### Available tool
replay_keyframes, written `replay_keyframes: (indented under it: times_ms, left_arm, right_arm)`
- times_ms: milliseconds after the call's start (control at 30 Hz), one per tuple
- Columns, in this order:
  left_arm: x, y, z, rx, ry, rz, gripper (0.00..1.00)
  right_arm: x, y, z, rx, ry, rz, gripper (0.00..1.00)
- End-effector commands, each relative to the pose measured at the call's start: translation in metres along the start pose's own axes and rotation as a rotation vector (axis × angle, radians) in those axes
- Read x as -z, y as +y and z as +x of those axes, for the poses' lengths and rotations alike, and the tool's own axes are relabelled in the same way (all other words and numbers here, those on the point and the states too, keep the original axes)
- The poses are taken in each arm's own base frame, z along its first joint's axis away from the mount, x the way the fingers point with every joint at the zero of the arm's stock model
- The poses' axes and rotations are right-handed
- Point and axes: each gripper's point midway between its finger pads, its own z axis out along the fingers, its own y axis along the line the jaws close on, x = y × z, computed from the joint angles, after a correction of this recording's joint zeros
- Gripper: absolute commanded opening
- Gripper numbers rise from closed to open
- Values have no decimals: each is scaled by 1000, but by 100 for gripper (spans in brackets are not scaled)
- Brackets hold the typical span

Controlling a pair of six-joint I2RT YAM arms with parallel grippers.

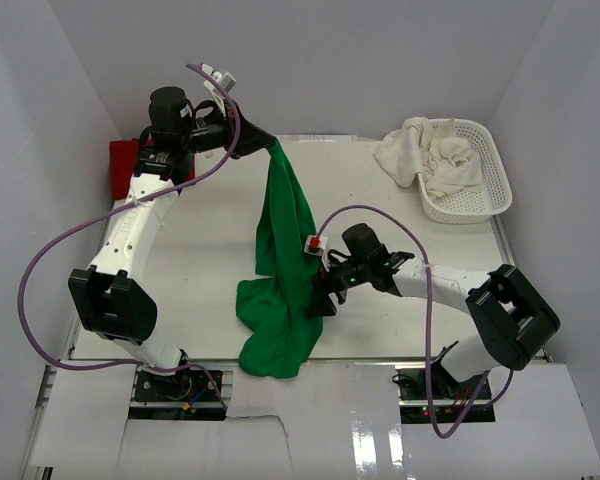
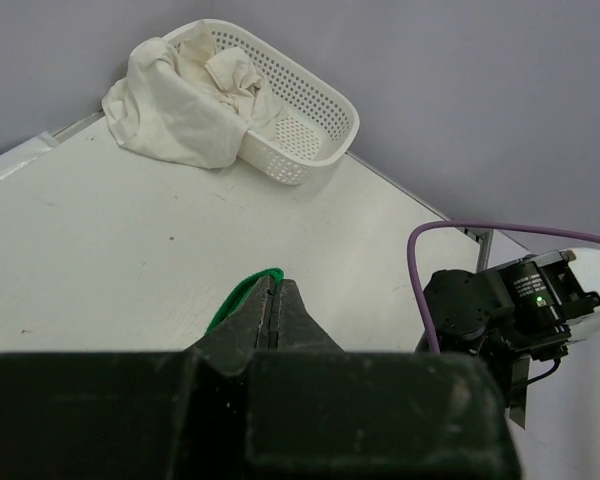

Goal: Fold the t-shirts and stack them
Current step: Flatten out the tshirt

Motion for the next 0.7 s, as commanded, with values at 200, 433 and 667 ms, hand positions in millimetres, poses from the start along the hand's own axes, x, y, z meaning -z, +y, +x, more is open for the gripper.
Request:
replay_keyframes:
  times_ms: [200,433,667]
  left_arm:
    - [10,-16,-15,-47,-27,22,0]
    - [12,-13,-17,-50,-28,6,0]
    - [38,43,-21,13,-60,-269,0]
  right_arm:
    - [-22,-22,-34,166,-53,-23,75]
    - [-33,-31,-31,102,15,-59,22]
    - [-1,-41,-34,42,-21,58,8]
